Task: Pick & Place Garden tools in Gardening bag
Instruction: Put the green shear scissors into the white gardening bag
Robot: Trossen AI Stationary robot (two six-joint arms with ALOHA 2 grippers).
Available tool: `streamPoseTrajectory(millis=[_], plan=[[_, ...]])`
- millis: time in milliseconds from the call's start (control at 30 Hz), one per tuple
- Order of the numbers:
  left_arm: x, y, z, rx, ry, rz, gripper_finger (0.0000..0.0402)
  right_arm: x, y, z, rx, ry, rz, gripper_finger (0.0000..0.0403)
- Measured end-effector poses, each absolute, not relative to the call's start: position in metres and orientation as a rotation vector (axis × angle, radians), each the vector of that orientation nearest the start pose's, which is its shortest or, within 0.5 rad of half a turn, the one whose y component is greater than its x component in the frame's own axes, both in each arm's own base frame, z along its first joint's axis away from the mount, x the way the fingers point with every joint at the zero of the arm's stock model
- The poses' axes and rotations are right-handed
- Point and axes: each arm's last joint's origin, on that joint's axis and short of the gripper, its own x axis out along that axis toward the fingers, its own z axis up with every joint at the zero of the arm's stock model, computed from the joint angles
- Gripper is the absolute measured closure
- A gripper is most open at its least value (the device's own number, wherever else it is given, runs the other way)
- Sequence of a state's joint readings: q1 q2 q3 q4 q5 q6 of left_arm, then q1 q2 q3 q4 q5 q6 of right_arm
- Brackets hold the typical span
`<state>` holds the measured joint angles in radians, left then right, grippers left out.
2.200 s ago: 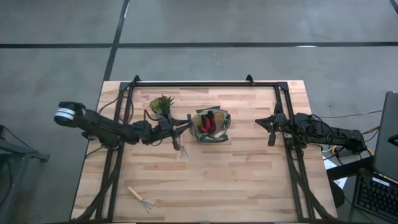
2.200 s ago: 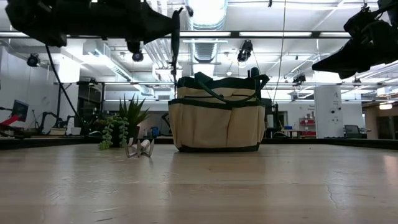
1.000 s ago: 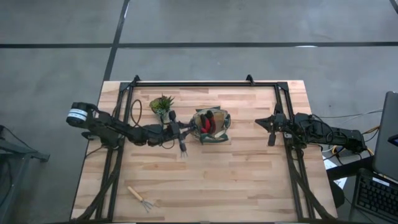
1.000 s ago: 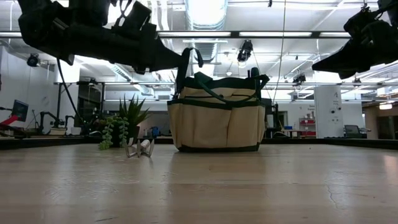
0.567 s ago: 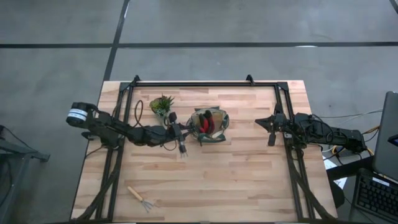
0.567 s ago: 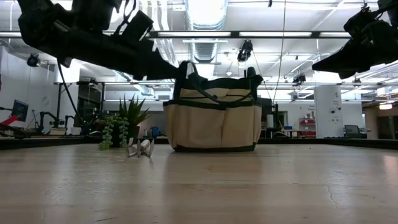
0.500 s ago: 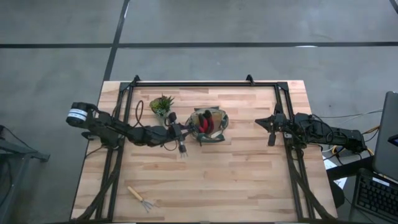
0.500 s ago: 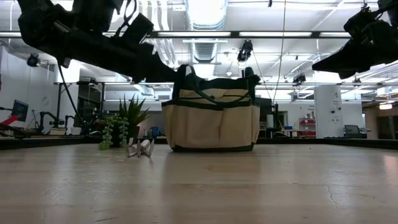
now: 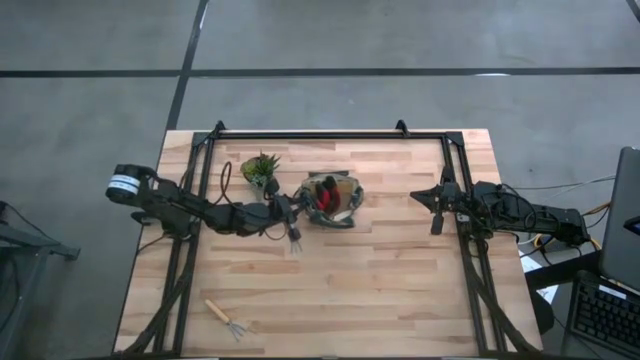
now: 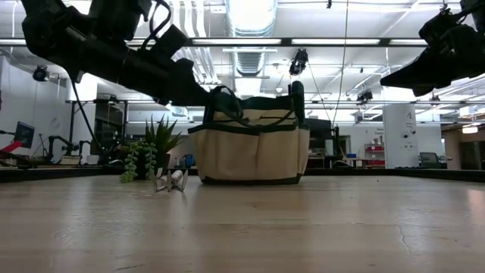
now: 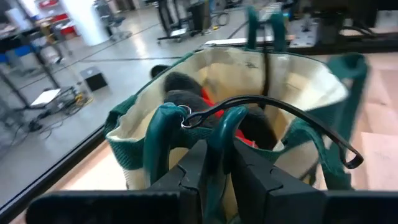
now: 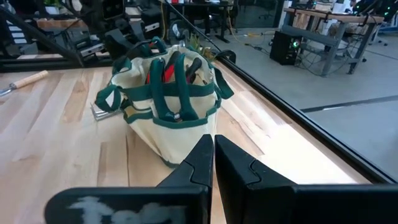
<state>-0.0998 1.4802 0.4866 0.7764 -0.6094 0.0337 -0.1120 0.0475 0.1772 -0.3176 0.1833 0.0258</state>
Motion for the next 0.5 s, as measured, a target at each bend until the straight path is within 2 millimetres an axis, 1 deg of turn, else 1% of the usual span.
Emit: streamPoseTrajectory(millis=[100, 333, 400, 500], plan=[[0.268, -0.010, 0.175, 0.082, 0.216, 0.528, 0.0317, 0.085, -0.015, 0.189, 0.012, 0.186, -0.296, 0.0394], [0.261, -0.009, 0.183, 0.044, 0.231, 0.534, 0.0226, 0.085, -0.015, 0.189, 0.012, 0.186, -0.296, 0.0394], [0.259, -0.009, 0.186, 0.045, 0.231, 0.534, 0.0207, 0.085, -0.015, 0.189, 0.015, 0.185, -0.297, 0.0394], [0.255, -0.009, 0.191, 0.070, 0.237, 0.526, 0.0190, 0.085, -0.015, 0.189, 0.019, 0.185, -0.296, 0.0394]])
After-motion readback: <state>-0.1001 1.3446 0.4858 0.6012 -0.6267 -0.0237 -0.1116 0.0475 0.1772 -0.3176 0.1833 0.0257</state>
